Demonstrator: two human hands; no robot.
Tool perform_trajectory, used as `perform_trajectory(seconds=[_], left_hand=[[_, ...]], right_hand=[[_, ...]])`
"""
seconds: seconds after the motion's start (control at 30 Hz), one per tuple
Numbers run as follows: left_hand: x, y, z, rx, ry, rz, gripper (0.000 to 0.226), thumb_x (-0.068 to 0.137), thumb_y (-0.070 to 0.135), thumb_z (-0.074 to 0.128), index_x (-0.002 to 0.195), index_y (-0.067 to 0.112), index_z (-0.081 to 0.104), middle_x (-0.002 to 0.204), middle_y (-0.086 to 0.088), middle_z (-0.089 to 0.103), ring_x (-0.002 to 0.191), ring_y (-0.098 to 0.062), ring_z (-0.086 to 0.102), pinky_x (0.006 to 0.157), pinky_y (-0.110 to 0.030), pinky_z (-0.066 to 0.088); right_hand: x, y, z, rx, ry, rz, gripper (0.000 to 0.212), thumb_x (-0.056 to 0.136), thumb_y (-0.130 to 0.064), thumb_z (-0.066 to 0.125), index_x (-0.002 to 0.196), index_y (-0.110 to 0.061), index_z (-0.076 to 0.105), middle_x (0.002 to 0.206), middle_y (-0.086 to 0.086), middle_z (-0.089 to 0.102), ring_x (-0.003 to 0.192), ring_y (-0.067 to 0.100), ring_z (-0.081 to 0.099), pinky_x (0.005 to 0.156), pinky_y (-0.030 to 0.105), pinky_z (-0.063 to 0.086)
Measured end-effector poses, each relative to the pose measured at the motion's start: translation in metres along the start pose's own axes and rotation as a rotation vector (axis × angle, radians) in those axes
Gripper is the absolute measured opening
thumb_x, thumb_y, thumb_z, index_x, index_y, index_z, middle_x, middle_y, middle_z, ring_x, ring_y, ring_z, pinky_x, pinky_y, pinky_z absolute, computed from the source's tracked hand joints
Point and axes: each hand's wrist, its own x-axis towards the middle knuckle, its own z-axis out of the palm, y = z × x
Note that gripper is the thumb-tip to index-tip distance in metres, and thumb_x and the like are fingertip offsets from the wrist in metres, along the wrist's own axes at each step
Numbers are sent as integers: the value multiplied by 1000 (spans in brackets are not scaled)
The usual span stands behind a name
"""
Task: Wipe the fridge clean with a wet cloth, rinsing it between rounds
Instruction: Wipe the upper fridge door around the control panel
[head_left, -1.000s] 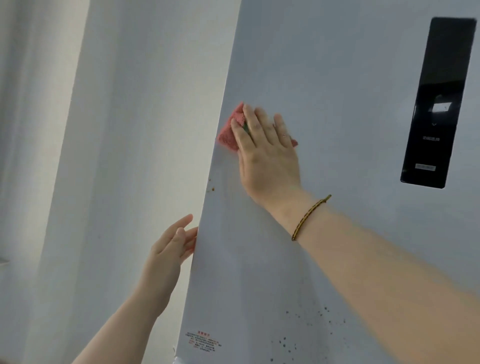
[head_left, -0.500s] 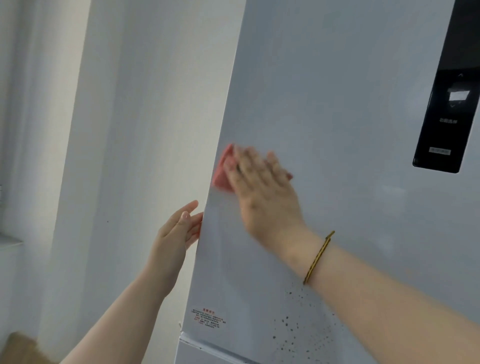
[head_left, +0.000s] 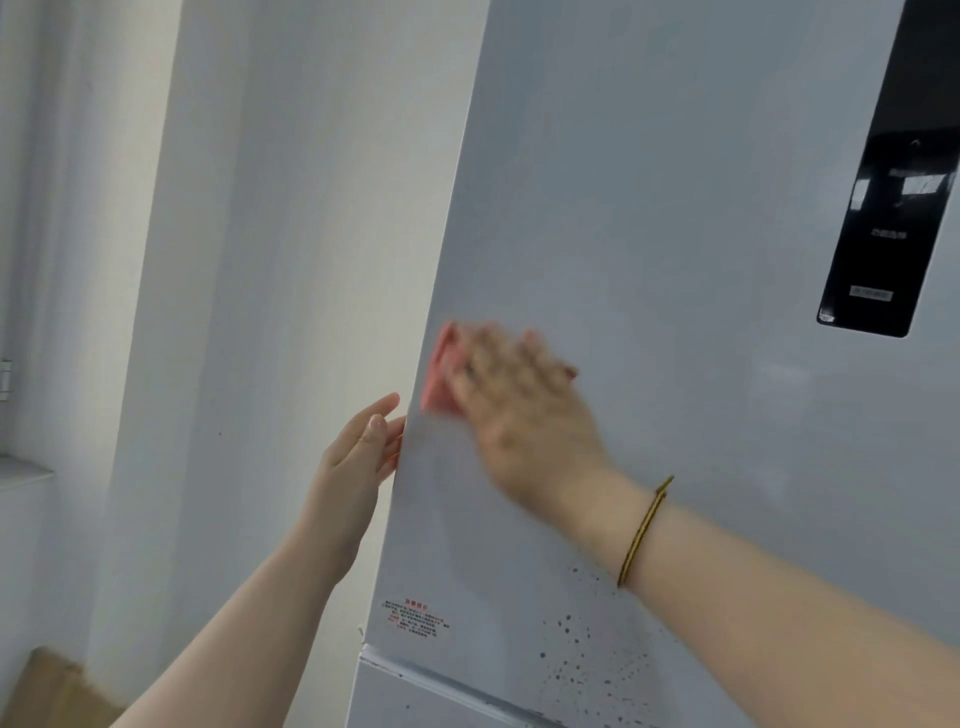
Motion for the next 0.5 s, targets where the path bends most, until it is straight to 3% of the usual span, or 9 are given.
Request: perform_trajectory(seconds=[0.07,0.13,0.2,0.27,0.37,0.43,0.5], left_hand=[[-1,1,1,2,-11,9,25,98,19,28,106,25,51,98,2,63,91,-9,59,85,-23,43],[-3,2,1,25,-28,12,25,98,21,28,107,28,50,100,5,63,96,-11,58,90,-26,41],[-4,1,0,57,-35,12,23,98,25,29,106,33,50,104,8,62,105,-16,56,99,-31,37],[-4,0,-1,80,-43,11,22,98,27,30,111,34,46,111,7,61,113,-18,53,103,-33,35],[-8,0,5,112,-69,-3,29,96,31,33,125,35,40,132,6,50,119,-12,47,92,-24,38],[-13,0,13,105,-87,-17,41,97,29,33,137,31,31,143,9,36,128,-9,38,90,-22,34],[-15,0,17,91,-72,-17,45,97,24,33,141,27,25,146,11,31,130,-6,34,90,-20,32]], right_hand=[[-22,-14,-1,70,-107,-204,47,84,-10,28,113,-5,65,123,14,60,114,31,57,110,39,8],[-23,5,-9,99,-144,-296,47,81,-12,31,112,-7,66,123,13,61,113,30,58,109,38,7],[-15,38,-19,56,-111,-219,48,77,-12,34,113,-7,65,122,14,61,111,31,59,109,38,9],[-15,75,-28,-26,-12,-21,47,76,-12,37,115,-4,62,121,17,61,111,35,58,107,40,14],[-39,89,-37,-62,62,244,44,83,-12,38,125,-6,47,132,19,51,125,31,39,112,37,7],[-64,63,-32,-49,16,218,48,82,-13,38,129,-7,38,139,17,42,132,28,26,114,36,1],[-94,26,-25,-30,-113,-7,55,79,-16,35,134,-9,32,143,9,32,141,26,12,116,37,-4]])
